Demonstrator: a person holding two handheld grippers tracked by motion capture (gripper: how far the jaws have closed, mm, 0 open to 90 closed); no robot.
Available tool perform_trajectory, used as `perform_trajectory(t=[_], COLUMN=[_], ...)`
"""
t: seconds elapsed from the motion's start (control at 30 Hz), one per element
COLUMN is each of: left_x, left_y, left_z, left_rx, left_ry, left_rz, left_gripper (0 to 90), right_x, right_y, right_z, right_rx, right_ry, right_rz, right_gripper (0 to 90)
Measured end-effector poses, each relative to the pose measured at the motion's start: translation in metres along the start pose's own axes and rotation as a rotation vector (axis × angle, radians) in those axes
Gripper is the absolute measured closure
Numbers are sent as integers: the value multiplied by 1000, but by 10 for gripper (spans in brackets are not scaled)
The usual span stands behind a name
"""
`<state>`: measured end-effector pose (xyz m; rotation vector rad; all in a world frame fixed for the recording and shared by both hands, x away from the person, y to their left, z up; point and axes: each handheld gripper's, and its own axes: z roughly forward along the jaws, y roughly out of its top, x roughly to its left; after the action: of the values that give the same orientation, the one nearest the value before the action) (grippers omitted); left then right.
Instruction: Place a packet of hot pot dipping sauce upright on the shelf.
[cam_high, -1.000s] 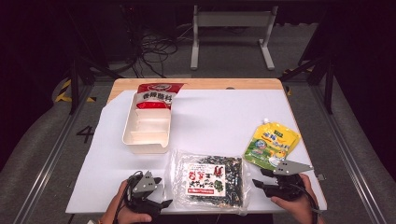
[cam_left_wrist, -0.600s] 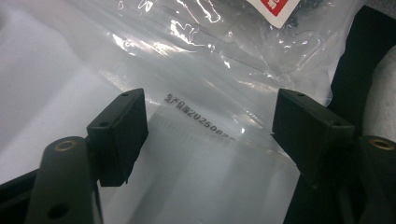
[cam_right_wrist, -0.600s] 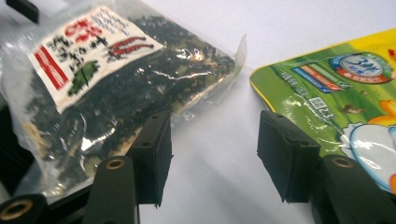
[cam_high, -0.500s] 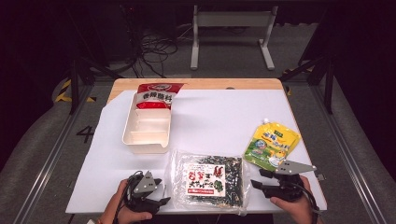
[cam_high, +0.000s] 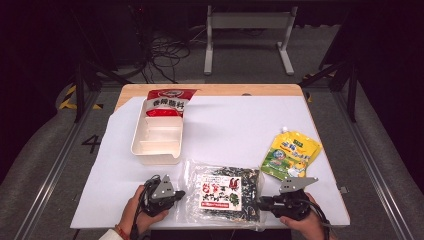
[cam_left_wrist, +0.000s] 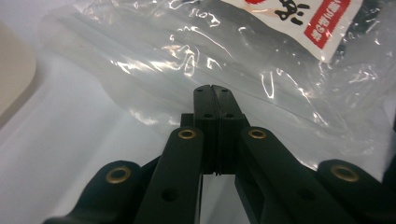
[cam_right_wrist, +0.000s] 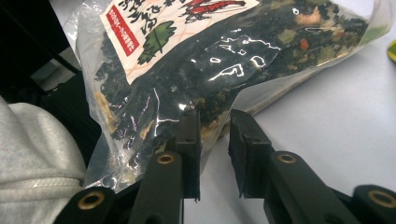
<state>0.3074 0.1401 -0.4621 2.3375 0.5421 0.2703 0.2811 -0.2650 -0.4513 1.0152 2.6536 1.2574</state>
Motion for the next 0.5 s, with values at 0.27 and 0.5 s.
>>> perform_trajectory(t=[0.27, 0.5], left_x=[17, 25], left_y=[11, 8], left_z=[13, 4], left_rx=[-12, -74], left_ry=[42, 0], left_rz=[34, -15], left_gripper=[900, 899], right_x=[2, 9], right_y=[-2, -3], right_z=[-2, -3], right_rx=[-17, -14], right_ry=[10, 7], right_rz=[15, 10], right_gripper=[812, 812])
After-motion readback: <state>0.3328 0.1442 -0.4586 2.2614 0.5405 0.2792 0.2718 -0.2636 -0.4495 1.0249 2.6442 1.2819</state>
